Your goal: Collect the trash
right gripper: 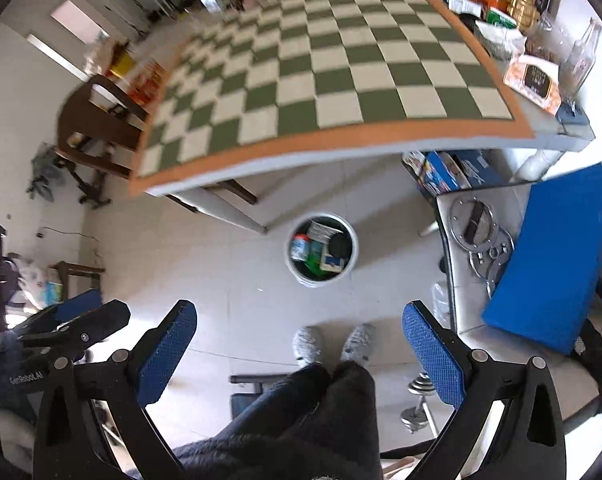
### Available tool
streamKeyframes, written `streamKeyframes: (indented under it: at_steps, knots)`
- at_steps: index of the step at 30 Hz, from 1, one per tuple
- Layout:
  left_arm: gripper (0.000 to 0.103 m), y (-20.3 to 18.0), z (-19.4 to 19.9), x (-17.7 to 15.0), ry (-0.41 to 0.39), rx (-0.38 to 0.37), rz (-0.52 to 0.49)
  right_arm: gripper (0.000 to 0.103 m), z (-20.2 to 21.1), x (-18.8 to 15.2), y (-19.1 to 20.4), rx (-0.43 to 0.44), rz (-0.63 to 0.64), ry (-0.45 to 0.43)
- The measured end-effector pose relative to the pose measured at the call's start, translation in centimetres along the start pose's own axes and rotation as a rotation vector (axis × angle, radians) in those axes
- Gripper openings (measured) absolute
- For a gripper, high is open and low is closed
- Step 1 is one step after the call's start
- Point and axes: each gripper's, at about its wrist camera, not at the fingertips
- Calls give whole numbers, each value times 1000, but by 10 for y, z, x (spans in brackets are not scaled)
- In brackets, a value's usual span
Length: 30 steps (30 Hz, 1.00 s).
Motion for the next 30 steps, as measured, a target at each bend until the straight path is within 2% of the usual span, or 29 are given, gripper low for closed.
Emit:
streamKeyframes:
  at_steps: [4,10,17,30]
  knots:
    - [103,-6,33,-6,-35,-44,-12,103,40,-7,12,49,22,-24]
    - [103,-9,62,-17,-56,-91,-21,103,70,-19,28,118,50,-21]
    - [103,-8,71,-26,-61,-110,-34,103,81,-29,38,155,66,-6]
    - [103,-7,79,-31,-65,-115,-40,103,87,-35,39,164,66,3]
Point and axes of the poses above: each gripper's, at about its wrist camera, not at the fingertips, and z roughly against the way its jaws point, y to its left, x to its top, and after that the axes turned 5 degrees about y, right-handed
